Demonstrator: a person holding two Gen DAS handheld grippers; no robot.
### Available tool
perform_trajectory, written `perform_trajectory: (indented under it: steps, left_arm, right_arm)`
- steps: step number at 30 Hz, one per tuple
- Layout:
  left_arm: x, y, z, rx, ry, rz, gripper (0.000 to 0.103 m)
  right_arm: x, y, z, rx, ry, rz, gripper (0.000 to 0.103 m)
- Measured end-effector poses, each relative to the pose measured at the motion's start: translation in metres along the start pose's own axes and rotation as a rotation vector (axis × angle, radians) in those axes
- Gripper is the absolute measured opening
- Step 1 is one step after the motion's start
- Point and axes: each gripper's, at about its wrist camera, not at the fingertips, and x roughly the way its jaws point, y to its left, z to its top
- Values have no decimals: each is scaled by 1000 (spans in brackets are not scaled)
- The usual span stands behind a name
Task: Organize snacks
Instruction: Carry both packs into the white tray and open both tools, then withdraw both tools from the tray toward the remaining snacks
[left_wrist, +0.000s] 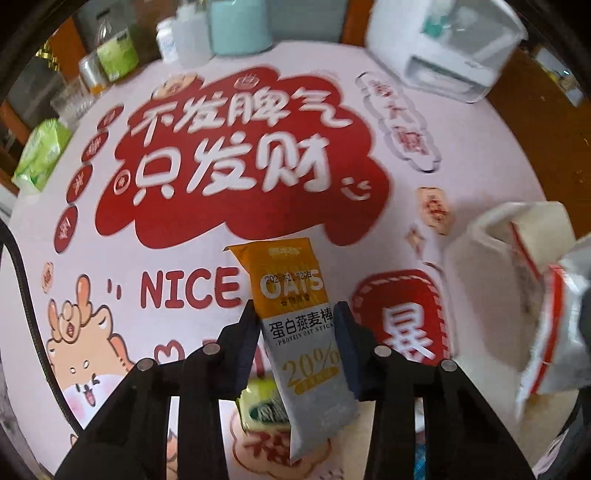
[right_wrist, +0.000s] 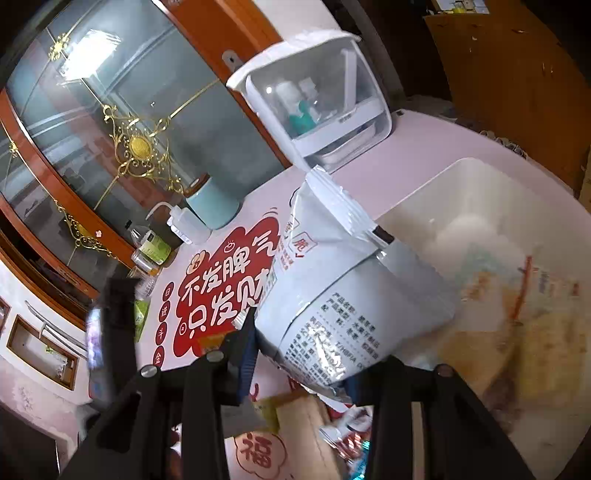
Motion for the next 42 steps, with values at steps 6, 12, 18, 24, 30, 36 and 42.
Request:
perform_trajectory:
  steps: [6, 12, 18, 24, 30, 36, 42]
  left_arm:
    - [-65, -40, -12, 85, -86, -86, 39]
    - [-134, -105, -25, 194, -207, -186, 39]
    - [-164, -174, -34, 311, -285, -227, 39]
    - [-160, -226, -40, 384, -288, -217, 40]
    - [-138, -247, -53, 430, -236, -147, 51]
    - [-118, -248, -76, 503, -194, -85, 91]
    - [-118, -224, -86, 485, -180, -55, 91]
  right_arm:
    - [-57, -24, 2, -36, -78, -39, 38]
    - [-107, -55, 12, -46, -156, -99, 39]
    - [-128, -88, 17, -64, -159, -179, 39]
    - [-125, -110, 11, -104, -81, -223, 41]
    - [-98, -112, -6, -210, 64, -299, 65]
    - [-99, -106, -19, -254, 68, -302, 83]
    - [-105, -96, -24, -266, 61, -293, 83]
